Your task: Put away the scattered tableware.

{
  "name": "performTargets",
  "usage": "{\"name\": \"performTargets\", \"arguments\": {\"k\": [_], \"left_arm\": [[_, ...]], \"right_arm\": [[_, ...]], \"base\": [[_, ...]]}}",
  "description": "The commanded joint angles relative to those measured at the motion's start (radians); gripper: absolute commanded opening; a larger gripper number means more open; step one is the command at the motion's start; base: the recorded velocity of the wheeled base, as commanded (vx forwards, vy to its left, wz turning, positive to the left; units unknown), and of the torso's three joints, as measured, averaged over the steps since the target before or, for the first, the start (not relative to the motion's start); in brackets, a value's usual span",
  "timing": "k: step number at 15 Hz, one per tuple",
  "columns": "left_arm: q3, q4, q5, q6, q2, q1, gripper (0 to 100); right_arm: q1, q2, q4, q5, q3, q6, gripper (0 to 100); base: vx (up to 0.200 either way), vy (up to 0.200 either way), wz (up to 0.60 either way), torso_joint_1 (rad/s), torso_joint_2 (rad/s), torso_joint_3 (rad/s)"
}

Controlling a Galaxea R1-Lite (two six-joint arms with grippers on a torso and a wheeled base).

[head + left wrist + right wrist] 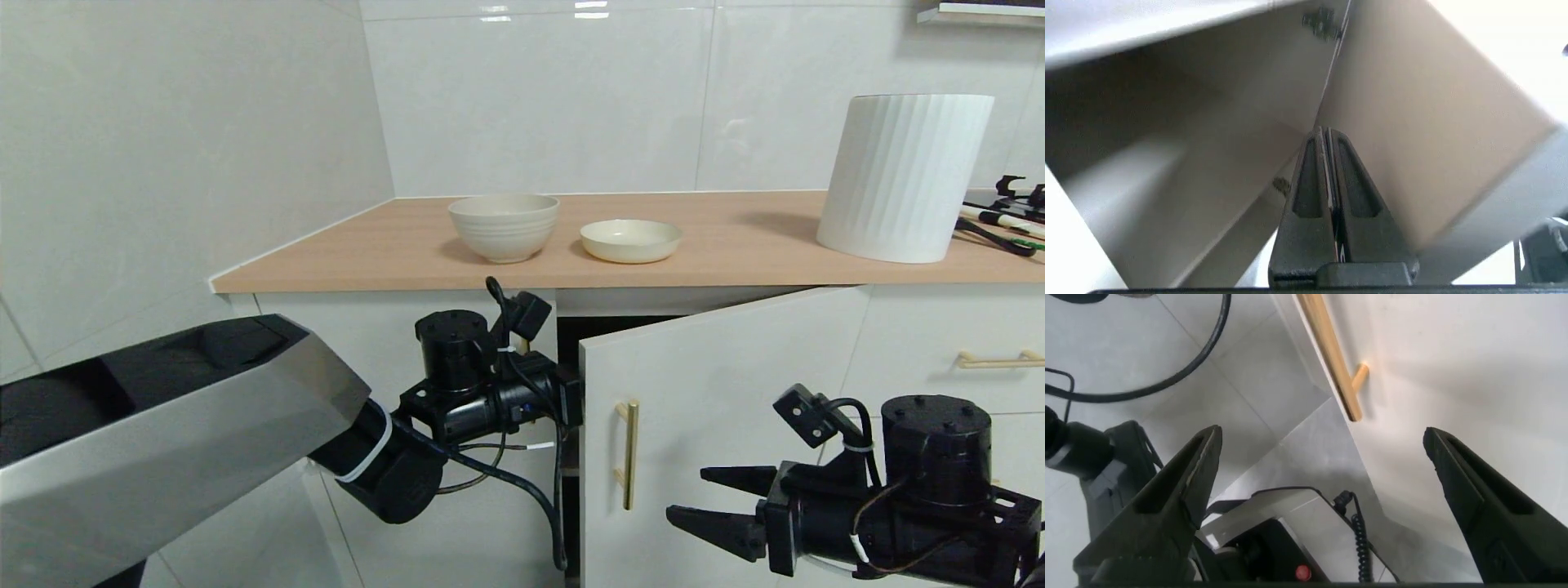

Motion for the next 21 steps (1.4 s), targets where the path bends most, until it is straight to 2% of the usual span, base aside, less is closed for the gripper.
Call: {"name": "performTargets", "arguments": {"k": [1,5,6,12,16,21], "left_arm": [[0.003,-0.002,0.001,-0.001,0.04,-0.001,0],[0.006,0.002,-0.003,-0.002,0.037,-0.004,0],[0.021,0.0,-0.005,-0.002,0.035,-0.021,0],[0.023,0.0,-0.005,-0.004,0.037,-0.03,0],[-0.044,0.012,-0.011,-0.005,0.103,-0.036,0],[-0.051,0.048,-0.011,-0.005,0.095,-0.039,0]], "right_arm": [[0.0,0.024,0.0,0.0,0.002,-0.003,100],[0.0,0.014,0.0,0.0,0.004,-0.012,100],[0.0,0.011,0.0,0.0,0.002,-0.012,100],[0.0,-0.005,0.0,0.0,0.004,-0.012,100],[0.002,-0.005,0.0,0.002,0.005,-0.012,100],[0.005,-0.06,0.0,0.006,0.025,-0.012,100]], "base": [[0.0,0.0,0.0,0.0,0.0,0.0],[0.0,0.0,0.0,0.0,0.0,0.0],[0.0,0.0,0.0,0.0,0.0,0.0],[-0.2,0.0,0.0,0.004,0.0,0.002],[0.0,0.0,0.0,0.0,0.0,0.0],[0.0,0.0,0.0,0.0,0.0,0.0]]}}
